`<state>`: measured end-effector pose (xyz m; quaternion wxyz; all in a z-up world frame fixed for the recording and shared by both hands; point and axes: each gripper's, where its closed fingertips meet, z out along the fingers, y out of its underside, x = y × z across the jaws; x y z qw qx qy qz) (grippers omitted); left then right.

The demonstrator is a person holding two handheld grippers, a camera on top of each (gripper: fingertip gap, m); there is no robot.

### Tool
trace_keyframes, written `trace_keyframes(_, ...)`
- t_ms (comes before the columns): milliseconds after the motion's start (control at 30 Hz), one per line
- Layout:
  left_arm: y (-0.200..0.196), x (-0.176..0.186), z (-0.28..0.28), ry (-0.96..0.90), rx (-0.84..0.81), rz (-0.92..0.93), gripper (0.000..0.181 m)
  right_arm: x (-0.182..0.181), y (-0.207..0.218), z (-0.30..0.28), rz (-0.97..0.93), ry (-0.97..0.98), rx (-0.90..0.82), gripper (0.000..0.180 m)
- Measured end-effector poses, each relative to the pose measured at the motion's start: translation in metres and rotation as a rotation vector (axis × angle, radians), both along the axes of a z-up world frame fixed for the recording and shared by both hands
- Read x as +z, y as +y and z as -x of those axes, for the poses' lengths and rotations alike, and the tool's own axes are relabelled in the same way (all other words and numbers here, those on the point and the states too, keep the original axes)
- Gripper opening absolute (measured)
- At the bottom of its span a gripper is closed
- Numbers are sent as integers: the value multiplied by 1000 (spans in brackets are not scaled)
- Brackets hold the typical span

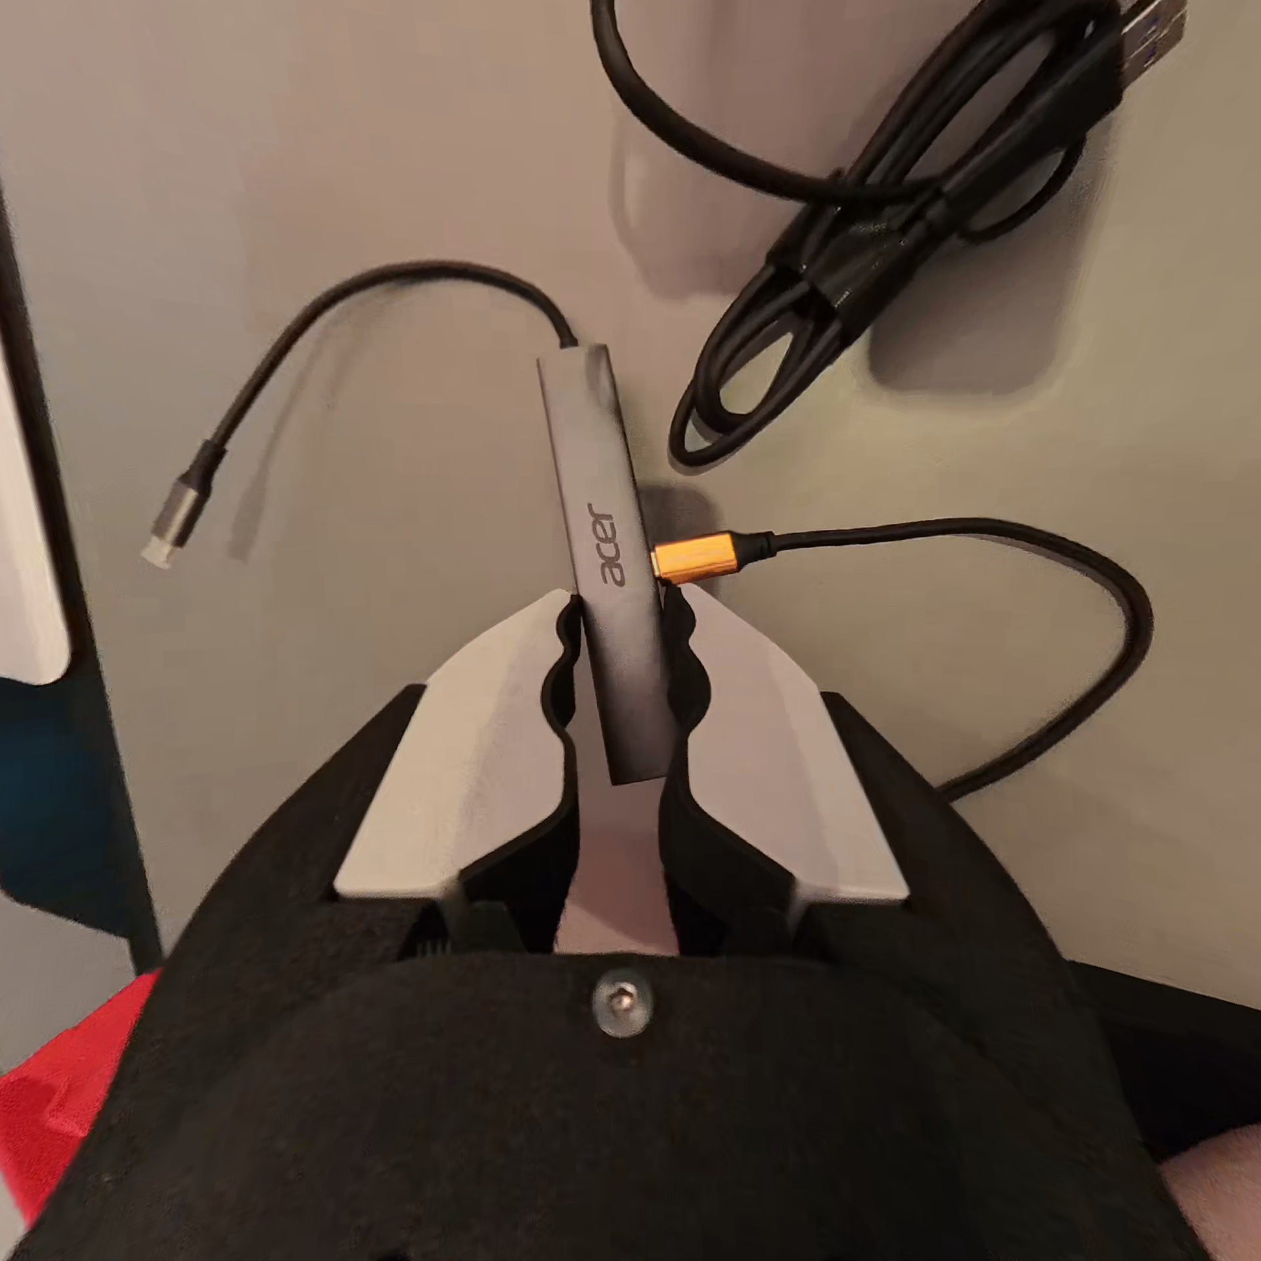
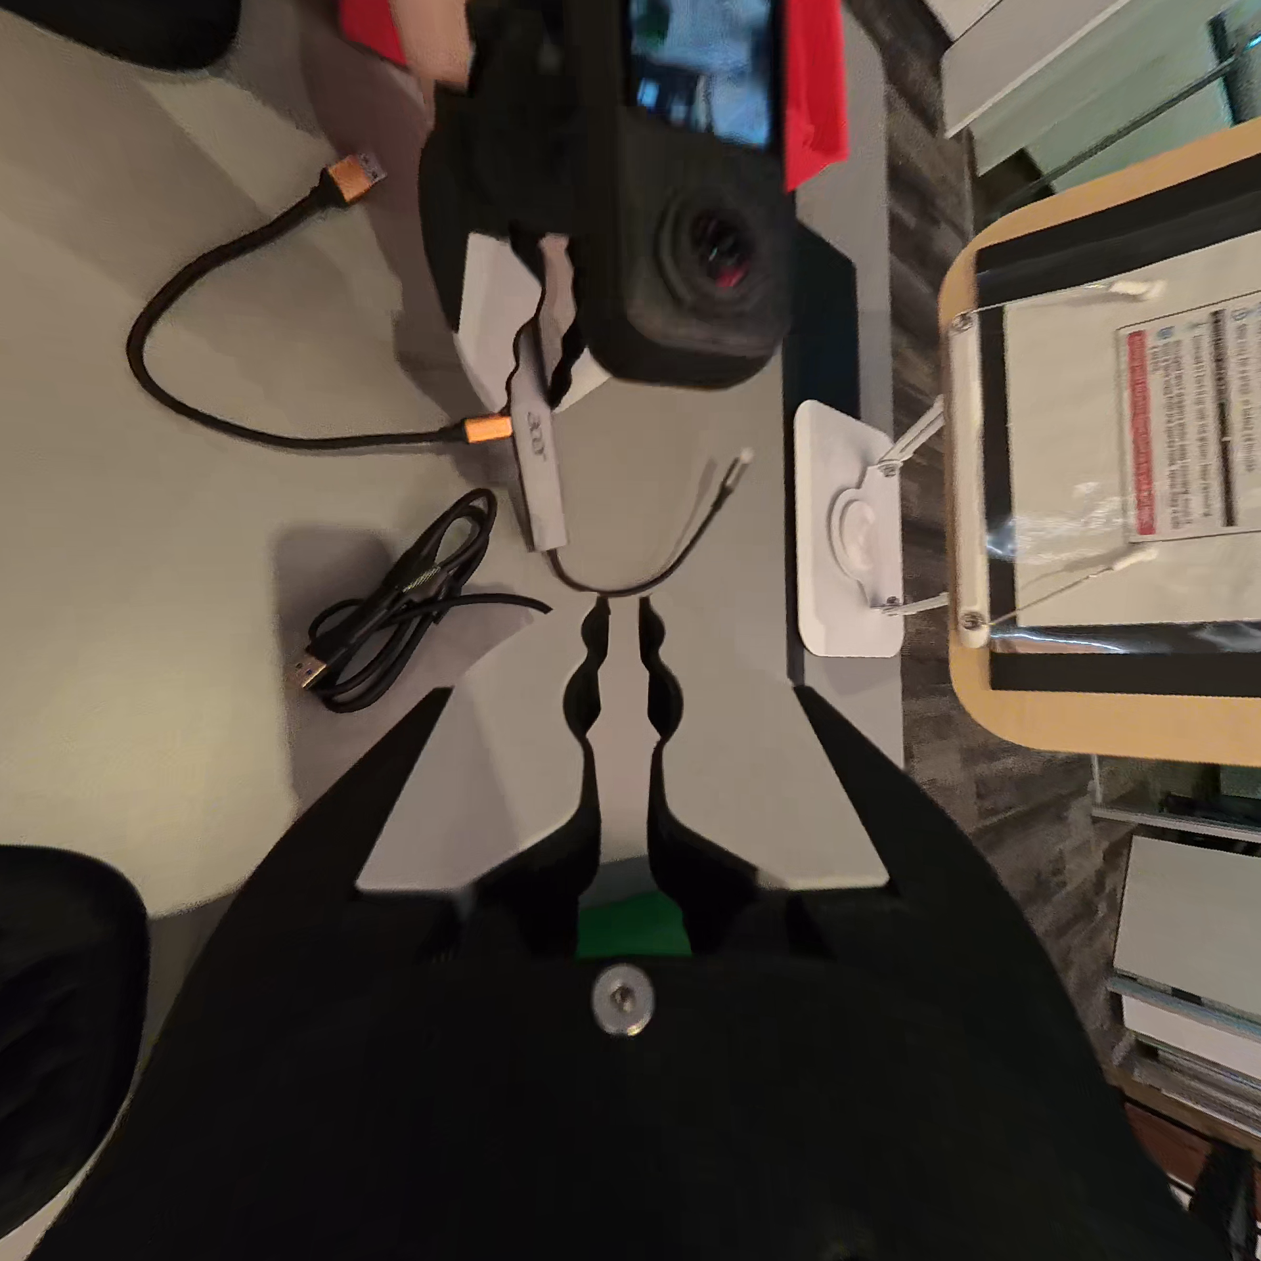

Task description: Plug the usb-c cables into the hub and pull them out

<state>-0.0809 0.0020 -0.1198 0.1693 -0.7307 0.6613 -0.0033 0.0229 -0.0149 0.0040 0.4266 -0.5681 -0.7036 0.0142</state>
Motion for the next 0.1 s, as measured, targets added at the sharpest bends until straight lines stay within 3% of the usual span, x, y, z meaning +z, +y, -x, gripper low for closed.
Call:
trace_keyframes(33, 1, -4, 0, 0, 2, 12, 23, 4, -1, -2, -7, 10, -4, 9)
trace_keyframes(100, 1, -8, 1, -5, 10, 33, 22, 8, 0, -7, -18, 17, -18, 9)
